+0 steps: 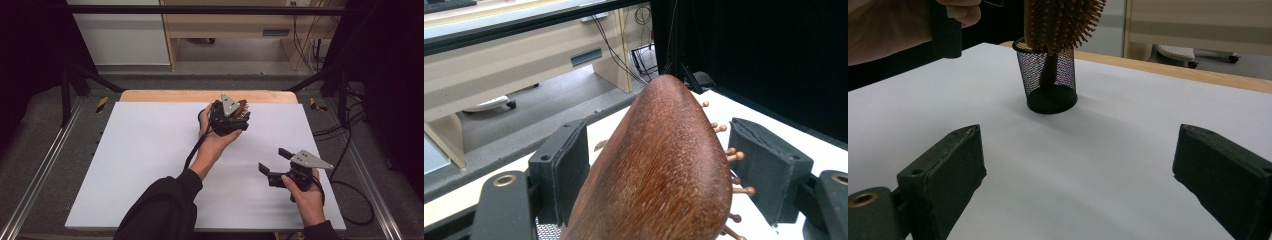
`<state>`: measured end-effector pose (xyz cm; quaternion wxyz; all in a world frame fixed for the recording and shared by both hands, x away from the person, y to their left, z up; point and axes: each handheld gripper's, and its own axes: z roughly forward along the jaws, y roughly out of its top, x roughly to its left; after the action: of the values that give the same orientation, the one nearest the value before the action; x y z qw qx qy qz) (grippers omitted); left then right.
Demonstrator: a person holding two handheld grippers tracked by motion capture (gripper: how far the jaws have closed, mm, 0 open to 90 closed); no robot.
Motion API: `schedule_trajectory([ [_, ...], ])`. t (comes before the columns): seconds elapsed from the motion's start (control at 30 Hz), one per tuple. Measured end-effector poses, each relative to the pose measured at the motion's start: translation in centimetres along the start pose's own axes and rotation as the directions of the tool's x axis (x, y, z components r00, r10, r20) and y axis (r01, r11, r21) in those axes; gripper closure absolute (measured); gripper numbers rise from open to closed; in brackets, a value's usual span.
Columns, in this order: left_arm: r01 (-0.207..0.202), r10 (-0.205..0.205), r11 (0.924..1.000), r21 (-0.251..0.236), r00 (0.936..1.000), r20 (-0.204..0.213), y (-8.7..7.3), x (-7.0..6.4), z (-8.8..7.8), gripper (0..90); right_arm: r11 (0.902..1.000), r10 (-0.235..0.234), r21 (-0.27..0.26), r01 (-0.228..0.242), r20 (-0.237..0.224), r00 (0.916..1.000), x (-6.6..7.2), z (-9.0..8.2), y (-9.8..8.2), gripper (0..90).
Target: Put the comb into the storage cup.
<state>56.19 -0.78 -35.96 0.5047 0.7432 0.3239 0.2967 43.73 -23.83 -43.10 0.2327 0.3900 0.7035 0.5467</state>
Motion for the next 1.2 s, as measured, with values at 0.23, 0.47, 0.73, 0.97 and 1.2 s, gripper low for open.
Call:
schedule_trajectory([
  [0.23, -0.027, 0.027, 0.9996, 0.003, 0.9996, -0.007, -0.1, -0.3, 0.0, 21.3, 1.0, 0.001, -0.001, -0.001, 0.0, 1.0, 0.0, 0.0, 0.0, 7.0],
  [0.47, -0.055, 0.055, 0.9983, -0.017, 0.9985, -0.007, -0.2, -0.4, -0.4, 10.1, 1.0, 0.002, -0.001, -0.002, 0.0, 1.0, 0.0, 0.0, 0.0, 7.0],
  [0.73, -0.065, 0.066, 0.9967, -0.049, 0.9977, 0.012, -0.7, 0.0, -1.3, 4.9, 1.0, 0.0, 0.0, 0.0, 0.001, 1.0, 0.0, 0.0, 0.0, 7.0],
  [0.97, -0.058, 0.059, 0.9964, -0.063, 0.9981, 0.018, -1.1, 0.6, -2.3, 4.0, 1.0, -0.002, 0.004, 0.002, 0.003, 1.0, 0.0, 0.1, 0.0, 6.8],
  [1.2, -0.062, 0.063, 0.9954, -0.074, 0.9977, 0.023, -1.1, 0.8, -3.0, 3.8, 1.0, -0.005, 0.005, 0.005, 0.005, 1.0, 0.0, 0.1, 0.0, 6.8],
])
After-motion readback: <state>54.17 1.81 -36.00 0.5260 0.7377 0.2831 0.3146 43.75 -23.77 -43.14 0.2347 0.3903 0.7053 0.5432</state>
